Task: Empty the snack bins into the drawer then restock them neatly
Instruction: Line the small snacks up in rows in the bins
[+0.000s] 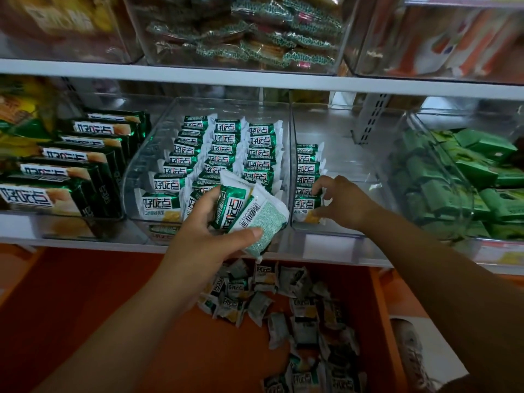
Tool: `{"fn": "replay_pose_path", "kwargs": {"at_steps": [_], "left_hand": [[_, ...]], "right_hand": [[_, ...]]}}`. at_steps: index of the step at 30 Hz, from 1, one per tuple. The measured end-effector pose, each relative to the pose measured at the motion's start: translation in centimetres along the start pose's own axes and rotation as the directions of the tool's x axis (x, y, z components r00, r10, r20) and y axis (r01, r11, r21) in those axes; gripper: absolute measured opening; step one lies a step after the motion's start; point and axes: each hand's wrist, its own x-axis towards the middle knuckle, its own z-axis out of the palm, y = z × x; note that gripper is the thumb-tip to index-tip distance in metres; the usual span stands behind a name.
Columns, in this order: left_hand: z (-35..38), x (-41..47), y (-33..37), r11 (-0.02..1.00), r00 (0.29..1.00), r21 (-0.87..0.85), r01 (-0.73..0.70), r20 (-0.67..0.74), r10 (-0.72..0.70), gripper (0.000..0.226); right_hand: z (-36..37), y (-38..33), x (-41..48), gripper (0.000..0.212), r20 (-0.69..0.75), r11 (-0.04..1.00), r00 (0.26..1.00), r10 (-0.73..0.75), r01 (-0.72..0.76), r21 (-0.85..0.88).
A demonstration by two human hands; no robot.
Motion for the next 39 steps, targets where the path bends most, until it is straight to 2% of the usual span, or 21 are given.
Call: {"fn": "replay_pose_path", "kwargs": {"at_steps": [2,4,6,7,9,11,12,14,15,16,18,21,24,26,28,30,32,33,35,38,39], "left_hand": [[0.3,-0.1,0.2,1.0,1.0,0.013,-0.013,-0.017,0.013,0.106],[0.7,-0.2,0.5,0.999,0.999,0.02,-0.038,-0.013,0.038,0.107],[1.1,-0.2,0.6,0.998,0.998,-0.013,-0.055,-0.025,0.055,0.106],[1.4,-0.3,0.8,0.997,0.998,-0.052,-0.053,-0.021,0.052,0.095],[2.0,-0.8,1.1,0.996,0.999,-0.083,-0.03,0.012,0.031,0.069],[2.7,-1.2,1.1,0.996,0.999,-0.092,-0.009,0.045,0.013,0.062],[2.8,-1.5,1.0,0.991,0.998,-0.13,0.005,0.061,0.003,0.065],[3.3,-2.2,1.5,0.988,0.999,-0.151,0.04,0.037,-0.035,0.1],[3.4,-2.4,1.7,0.988,0.998,-0.144,0.055,0.005,-0.055,0.108],[3.5,-2.6,1.7,0.983,0.997,-0.169,0.072,-0.004,-0.074,0.103],[3.4,-2.8,1.5,0.976,0.997,-0.205,0.076,-0.004,-0.079,0.065],[3.1,-2.7,1.4,0.983,0.993,-0.154,0.1,-0.049,-0.108,0.023],[2.4,-2.4,1.9,0.992,0.993,-0.113,0.063,-0.09,-0.073,0.027],[2.0,-2.1,2.4,0.994,0.993,-0.104,0.037,-0.108,-0.048,0.057],[1.8,-1.9,2.7,0.997,0.996,-0.068,0.029,-0.077,-0.034,0.085],[2.1,-1.8,2.7,0.998,0.998,-0.014,0.055,-0.021,-0.055,0.101],[2.3,-1.7,2.1,0.999,0.999,0.008,0.043,-0.006,-0.043,0.083],[2.4,-1.8,2.1,0.999,0.999,0.025,0.034,-0.015,-0.034,0.07],[2.7,-2.0,2.1,0.997,0.998,0.058,0.044,-0.04,-0.042,0.06],[2.8,-2.4,2.5,0.995,0.998,0.086,0.043,-0.059,-0.038,0.057],[2.9,-2.5,2.5,0.995,0.998,0.091,0.035,-0.059,-0.03,0.057]], "right_hand": [[-0.2,0.0,-0.4,0.046,-0.01,1.0,1.0,0.019,-0.019,-0.013],[-1.1,-0.6,-1.2,0.045,-0.11,1.0,0.994,0.021,-0.022,-0.009],[-2.4,-2.1,-3.1,0.03,-0.273,0.996,0.961,-0.032,0.052,0.067],[-3.0,-3.0,-4.5,0.021,-0.327,0.985,0.943,-0.061,0.109,0.131],[-3.4,-4.9,-7.8,0.019,-0.332,0.938,0.935,-0.125,0.221,0.269],[-2.8,-6.6,-11.1,0.028,-0.244,0.899,0.941,-0.234,0.305,0.315],[-2.1,-7.3,-12.3,0.038,-0.185,0.9,0.941,-0.283,0.327,0.289],[-0.5,-7.9,-13.4,0.063,-0.099,0.917,0.942,-0.32,0.334,0.218],[0.2,-8.1,-13.6,0.071,-0.093,0.926,0.946,-0.31,0.323,0.197],[0.7,-8.3,-13.6,0.076,-0.107,0.93,0.951,-0.29,0.307,0.203],[1.2,-8.7,-13.6,0.075,-0.141,0.93,0.962,-0.234,0.264,0.257],[1.1,-8.9,-13.5,0.067,-0.107,0.913,0.983,-0.146,0.176,0.368],[0.0,-8.7,-12.8,0.037,-0.029,0.801,0.991,-0.13,0.123,0.586],[-0.9,-8.2,-12.3,0.016,0.037,0.69,0.993,-0.111,0.051,0.722],[-1.1,-7.5,-11.7,0.045,0.119,0.554,0.988,-0.103,-0.043,0.832],[-0.8,-7.4,-11.4,0.062,0.171,0.455,0.981,-0.092,-0.111,0.884],[-0.7,-7.6,-11.2,0.057,0.198,0.379,0.972,-0.124,-0.138,0.915],[-0.7,-7.7,-11.2,0.046,0.202,0.37,0.971,-0.13,-0.141,0.918],[-0.7,-7.9,-11.5,0.023,0.195,0.423,0.974,-0.117,-0.129,0.897],[-0.7,-7.7,-11.9,0.049,0.171,0.614,0.982,-0.085,-0.084,0.785],[-0.7,-7.8,-11.9,0.05,0.164,0.673,0.984,-0.075,-0.071,0.736]]}}
